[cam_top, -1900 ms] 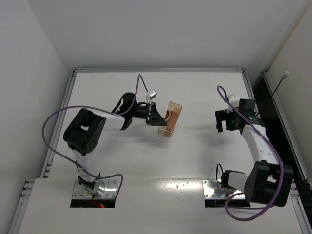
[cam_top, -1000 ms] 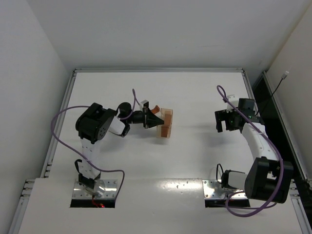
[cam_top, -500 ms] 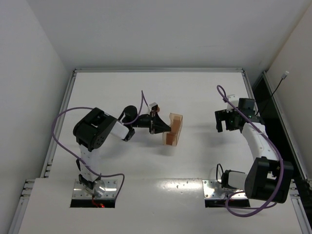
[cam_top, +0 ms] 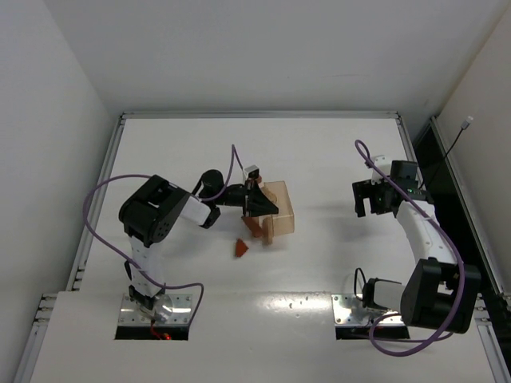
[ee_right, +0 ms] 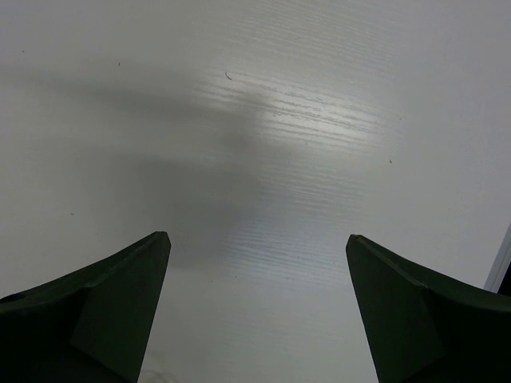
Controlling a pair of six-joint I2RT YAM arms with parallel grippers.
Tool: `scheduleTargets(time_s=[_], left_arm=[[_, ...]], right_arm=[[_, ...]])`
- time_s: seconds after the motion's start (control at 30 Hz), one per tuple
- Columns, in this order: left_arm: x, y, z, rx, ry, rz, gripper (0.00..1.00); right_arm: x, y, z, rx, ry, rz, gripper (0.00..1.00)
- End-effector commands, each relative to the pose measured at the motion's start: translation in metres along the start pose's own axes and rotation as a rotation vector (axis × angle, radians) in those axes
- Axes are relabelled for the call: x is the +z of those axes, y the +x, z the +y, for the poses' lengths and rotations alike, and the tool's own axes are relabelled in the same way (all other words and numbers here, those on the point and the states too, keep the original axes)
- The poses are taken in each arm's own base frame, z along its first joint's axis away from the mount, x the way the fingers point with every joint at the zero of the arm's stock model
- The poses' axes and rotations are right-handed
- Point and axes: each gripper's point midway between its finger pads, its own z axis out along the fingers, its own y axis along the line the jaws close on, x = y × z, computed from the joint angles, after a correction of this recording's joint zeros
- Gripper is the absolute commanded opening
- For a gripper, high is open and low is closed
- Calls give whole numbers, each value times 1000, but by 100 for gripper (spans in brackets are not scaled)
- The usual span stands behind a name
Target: Build the wood block tower
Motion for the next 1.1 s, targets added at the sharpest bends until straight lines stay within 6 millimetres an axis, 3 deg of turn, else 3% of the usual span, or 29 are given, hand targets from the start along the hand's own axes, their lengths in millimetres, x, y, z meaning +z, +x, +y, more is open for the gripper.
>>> scheduleTargets(time_s=[0.0, 0.07, 0.23, 0.3, 0.37, 0.47, 0.5, 0.57, 0.63, 0.67, 0.77, 0.8, 0.87, 0.93, 1.0, 1.07], left_arm=[[-15, 44, -61, 569, 269, 68, 0], [-13, 49, -63, 567, 277, 70, 0], [-21, 32, -63, 551, 270, 30, 0], [-6, 53, -64, 616, 268, 141, 0], [-12, 46, -68, 604, 282, 85, 0], [-7, 55, -68, 644, 272, 147, 0], [-10, 47, -72, 624, 286, 100, 0], [12, 80, -64, 590, 281, 236, 0], [20, 88, -77, 660, 319, 254, 0], [15, 81, -79, 676, 313, 243, 0], [-27, 26, -63, 589, 256, 35, 0], [-30, 20, -60, 552, 253, 4, 0], [-5, 43, -62, 576, 273, 105, 0], [7, 61, -68, 627, 288, 181, 0], [-1, 58, -73, 639, 288, 156, 0], [-14, 39, -80, 661, 286, 101, 0]], right_arm=[[-10, -24, -7, -12, 19, -67, 89], [-12, -26, -7, -14, 23, -77, 89], [-11, -23, -8, -14, 33, -73, 89], [-11, -24, -8, -14, 33, -73, 89], [-11, -24, -8, -14, 33, -73, 89], [-13, -22, -8, -13, 32, -70, 89], [-13, -22, -9, -13, 40, -67, 89], [-13, -24, -10, -14, 44, -76, 89], [-10, -22, -8, -13, 30, -68, 89], [-10, -22, -8, -13, 29, -68, 89], [-13, -21, -9, -22, 40, -64, 89], [-13, -21, -9, -22, 40, -64, 89], [-13, -23, -10, -23, 43, -73, 89], [-12, -26, -9, -23, 34, -76, 89], [-12, -24, -9, -22, 31, -67, 89], [-12, -25, -9, -24, 36, -82, 89]])
